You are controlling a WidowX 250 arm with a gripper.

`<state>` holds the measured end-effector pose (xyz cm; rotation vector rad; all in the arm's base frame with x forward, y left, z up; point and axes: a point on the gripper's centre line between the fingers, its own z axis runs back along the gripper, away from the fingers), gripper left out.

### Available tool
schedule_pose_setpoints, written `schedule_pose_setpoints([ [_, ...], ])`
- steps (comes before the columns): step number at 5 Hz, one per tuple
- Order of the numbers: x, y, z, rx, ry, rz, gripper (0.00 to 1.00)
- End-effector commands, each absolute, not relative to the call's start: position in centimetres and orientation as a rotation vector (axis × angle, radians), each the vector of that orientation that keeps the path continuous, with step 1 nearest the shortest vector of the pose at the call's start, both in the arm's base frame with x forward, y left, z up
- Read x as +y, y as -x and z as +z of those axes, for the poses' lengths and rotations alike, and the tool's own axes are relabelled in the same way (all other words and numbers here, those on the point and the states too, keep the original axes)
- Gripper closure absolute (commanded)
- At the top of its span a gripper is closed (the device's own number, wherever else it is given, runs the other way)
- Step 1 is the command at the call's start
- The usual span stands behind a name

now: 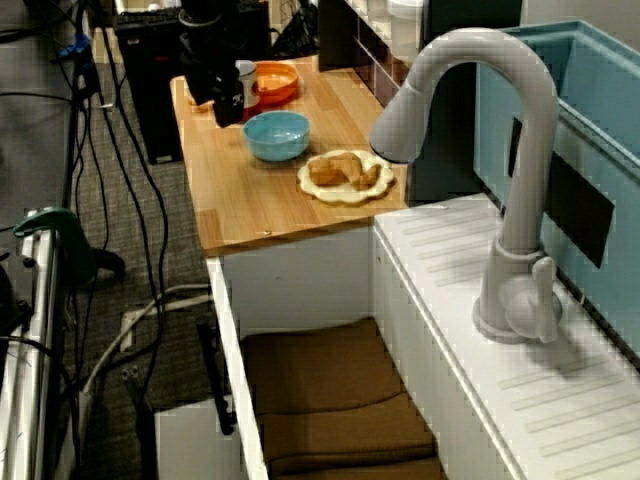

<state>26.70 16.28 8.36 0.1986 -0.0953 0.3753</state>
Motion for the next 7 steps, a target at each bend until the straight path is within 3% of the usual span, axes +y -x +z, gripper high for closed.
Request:
schedule_pose_setpoints([
  [1, 13.5, -27.3, 10.6, -0.198, -0.239, 0.347, 0.00],
  [5, 10.0, -30.1, 10.5, -0.256, -0.191, 0.294, 0.00],
  [7, 10.4, -33.6, 9.5, -0.305, -0.157, 0.256, 0.00],
])
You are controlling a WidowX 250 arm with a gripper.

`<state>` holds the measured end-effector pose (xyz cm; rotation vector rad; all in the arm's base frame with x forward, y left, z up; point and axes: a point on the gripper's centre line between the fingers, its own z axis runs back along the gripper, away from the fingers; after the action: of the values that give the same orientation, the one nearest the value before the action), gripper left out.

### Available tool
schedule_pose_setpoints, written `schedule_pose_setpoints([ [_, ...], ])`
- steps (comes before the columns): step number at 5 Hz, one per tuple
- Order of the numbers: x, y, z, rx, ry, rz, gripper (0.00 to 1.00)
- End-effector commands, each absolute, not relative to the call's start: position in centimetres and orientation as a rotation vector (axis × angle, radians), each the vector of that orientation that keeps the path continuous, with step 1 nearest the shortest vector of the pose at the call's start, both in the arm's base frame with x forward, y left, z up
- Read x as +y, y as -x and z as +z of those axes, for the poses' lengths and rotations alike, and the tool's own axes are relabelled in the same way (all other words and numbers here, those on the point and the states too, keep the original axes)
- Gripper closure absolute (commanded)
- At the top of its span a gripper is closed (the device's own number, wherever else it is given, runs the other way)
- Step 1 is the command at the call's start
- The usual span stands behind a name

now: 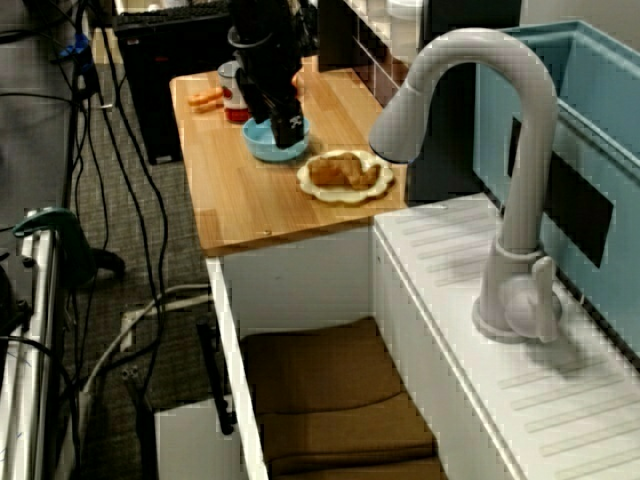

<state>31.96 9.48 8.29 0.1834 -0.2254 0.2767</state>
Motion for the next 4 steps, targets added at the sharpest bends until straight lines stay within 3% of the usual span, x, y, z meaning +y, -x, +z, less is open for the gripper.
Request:
schedule_pose_setpoints([
  [1, 10.2, -34.9, 8.8, -0.310, -0.139, 0.251, 0.00],
  [2, 9.8, -35.7, 8.1, -0.293, -0.146, 0.238, 0.00],
  [4, 9.6, -35.9, 8.7, -0.223, -0.052, 0.186, 0.00],
])
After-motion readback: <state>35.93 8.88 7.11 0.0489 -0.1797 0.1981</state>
